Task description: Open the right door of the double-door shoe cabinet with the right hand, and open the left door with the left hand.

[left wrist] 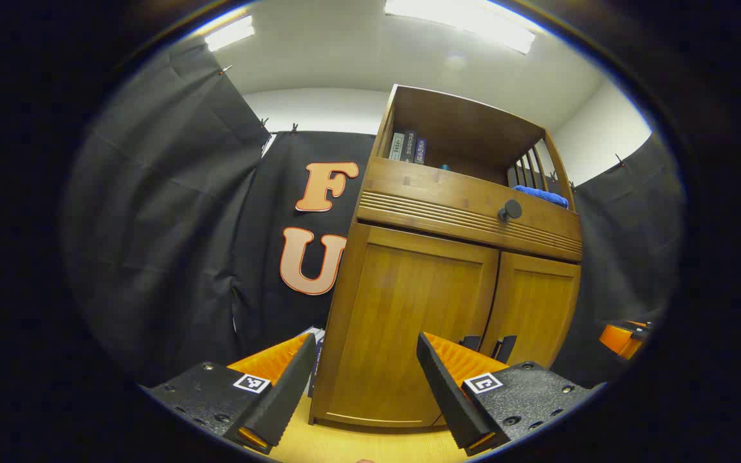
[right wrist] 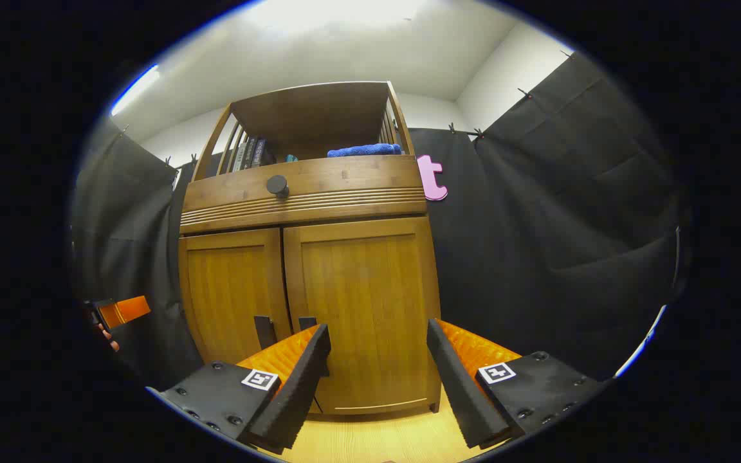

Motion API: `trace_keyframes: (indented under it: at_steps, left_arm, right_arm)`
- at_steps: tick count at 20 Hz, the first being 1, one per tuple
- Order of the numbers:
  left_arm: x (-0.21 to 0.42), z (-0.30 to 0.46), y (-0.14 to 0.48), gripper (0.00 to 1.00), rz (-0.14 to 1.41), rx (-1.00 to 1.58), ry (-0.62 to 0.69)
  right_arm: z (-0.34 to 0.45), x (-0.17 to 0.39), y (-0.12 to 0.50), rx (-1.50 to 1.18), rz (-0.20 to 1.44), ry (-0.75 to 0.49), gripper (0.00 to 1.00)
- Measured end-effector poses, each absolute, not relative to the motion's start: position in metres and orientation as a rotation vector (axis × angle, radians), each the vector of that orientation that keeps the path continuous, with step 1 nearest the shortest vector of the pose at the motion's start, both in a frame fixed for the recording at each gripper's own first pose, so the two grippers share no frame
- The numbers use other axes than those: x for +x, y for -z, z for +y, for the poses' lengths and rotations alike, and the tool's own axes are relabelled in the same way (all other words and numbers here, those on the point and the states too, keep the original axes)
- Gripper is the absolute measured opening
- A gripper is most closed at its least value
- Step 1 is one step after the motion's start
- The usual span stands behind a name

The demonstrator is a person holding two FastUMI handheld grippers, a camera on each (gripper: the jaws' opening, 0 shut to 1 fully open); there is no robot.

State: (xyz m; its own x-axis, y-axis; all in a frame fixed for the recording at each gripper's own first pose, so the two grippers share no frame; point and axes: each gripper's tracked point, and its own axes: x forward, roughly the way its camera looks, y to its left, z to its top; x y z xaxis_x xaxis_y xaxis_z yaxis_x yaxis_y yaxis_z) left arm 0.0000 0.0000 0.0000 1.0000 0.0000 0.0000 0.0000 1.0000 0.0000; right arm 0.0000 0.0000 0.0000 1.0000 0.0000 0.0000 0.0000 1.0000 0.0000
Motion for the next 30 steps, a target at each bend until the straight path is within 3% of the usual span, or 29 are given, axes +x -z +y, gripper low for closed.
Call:
trace_keyframes:
  at_steps: [1, 2, 4, 8, 9, 10, 11, 14, 15, 16, 18, 19, 20, 25, 29, 30]
  left_arm:
    - [-0.001, 0.005, -0.001, 0.98, -0.003, 0.007, -0.015]
    - [-0.002, 0.009, -0.002, 0.91, -0.006, 0.016, -0.026]
    - [-0.005, 0.017, -0.004, 0.98, -0.010, 0.033, -0.046]
    - [-0.012, 0.028, -0.007, 0.94, -0.018, 0.045, -0.079]
    - [-0.014, 0.028, -0.006, 0.94, -0.017, 0.045, -0.081]
    - [-0.015, 0.027, -0.007, 0.94, -0.017, 0.044, -0.082]
    - [-0.017, 0.026, -0.007, 0.94, -0.019, 0.043, -0.079]
    - [-0.023, 0.024, -0.006, 0.94, -0.019, 0.047, -0.074]
    - [-0.024, 0.021, -0.008, 0.94, -0.028, 0.042, -0.067]
    - [-0.025, 0.018, -0.009, 0.95, -0.033, 0.037, -0.057]
    - [-0.028, 0.014, -0.006, 0.94, -0.028, 0.041, -0.045]
    - [-0.032, 0.012, -0.005, 0.94, -0.027, 0.041, -0.040]
    - [-0.035, 0.011, -0.005, 0.95, -0.025, 0.036, -0.036]
    - [-0.044, 0.008, 0.001, 0.98, -0.011, 0.042, -0.029]
    - [-0.047, 0.001, 0.005, 0.94, 0.000, 0.063, -0.008]
    - [-0.048, -0.001, 0.009, 0.98, 0.007, 0.074, -0.002]
  right_arm:
    - [0.000, 0.000, 0.002, 0.002, -0.001, -0.003, 0.97]
    - [0.001, 0.000, 0.004, 0.006, 0.003, -0.008, 0.97]
    - [0.002, 0.000, 0.010, 0.016, 0.014, -0.019, 0.97]
    - [0.001, -0.001, 0.012, 0.016, 0.025, -0.027, 0.98]
    - [0.001, -0.004, 0.013, 0.015, 0.025, -0.029, 0.98]
    - [0.001, -0.007, 0.014, 0.014, 0.024, -0.030, 0.89]
    - [0.000, -0.007, 0.013, 0.014, 0.022, -0.029, 0.98]
    - [0.000, -0.014, 0.018, 0.013, 0.036, -0.035, 0.98]
    - [0.000, -0.018, 0.019, 0.008, 0.039, -0.038, 0.89]
    - [-0.002, -0.022, 0.018, 0.000, 0.039, -0.035, 0.98]
    - [-0.004, -0.035, 0.015, -0.011, 0.031, -0.035, 1.00]
    - [-0.004, -0.041, 0.014, -0.015, 0.026, -0.037, 0.98]
    - [-0.005, -0.046, 0.014, -0.020, 0.021, -0.037, 0.89]
    - [-0.002, -0.061, 0.016, -0.020, 0.028, -0.045, 0.89]
    - [-0.005, -0.061, 0.020, -0.009, 0.035, -0.037, 0.89]
    - [-0.007, -0.060, 0.022, -0.003, 0.041, -0.033, 0.89]
